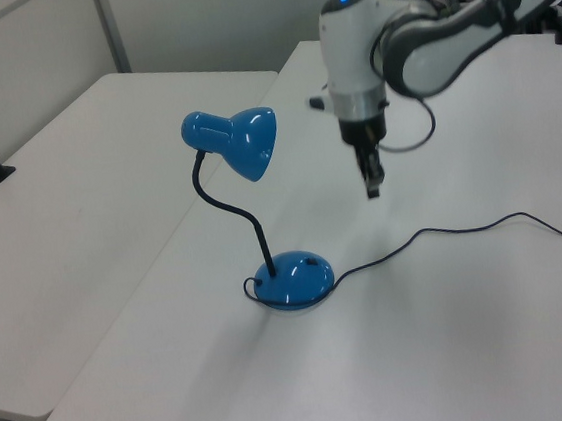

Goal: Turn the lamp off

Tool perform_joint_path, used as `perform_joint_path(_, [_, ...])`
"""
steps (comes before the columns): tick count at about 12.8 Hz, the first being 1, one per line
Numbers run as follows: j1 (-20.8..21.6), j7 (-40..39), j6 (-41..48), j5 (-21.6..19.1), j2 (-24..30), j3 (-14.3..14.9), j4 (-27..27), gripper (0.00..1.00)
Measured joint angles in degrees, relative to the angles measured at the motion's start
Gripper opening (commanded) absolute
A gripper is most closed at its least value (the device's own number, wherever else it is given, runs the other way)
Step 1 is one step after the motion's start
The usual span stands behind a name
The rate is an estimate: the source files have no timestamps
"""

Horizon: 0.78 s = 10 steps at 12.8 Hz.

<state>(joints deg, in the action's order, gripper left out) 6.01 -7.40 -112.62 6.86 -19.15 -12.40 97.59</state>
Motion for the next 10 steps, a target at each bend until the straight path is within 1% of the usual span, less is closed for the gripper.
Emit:
perform_joint_path(1, [-1.87, 1.43, 3.74, 0.01, 2.6, 0.17, -0.06, 0.0])
perform_joint_path(6, [-11.11, 6.99, 16.98, 0.04, 13.88, 0.58, -0.61, 0.0])
perform_joint_path(7, [-12.69, 7.88, 18.59, 0.04, 15.74, 0.6, -0.69, 0.02])
perform_joint_path(9, [-14.08, 9.97, 18.85, 0.04, 16.92, 0.64, -0.95, 0.06])
perform_joint_path(10, [-14.69, 10.7, 18.85, 0.04, 17.06, 0.71, -1.32, 0.3])
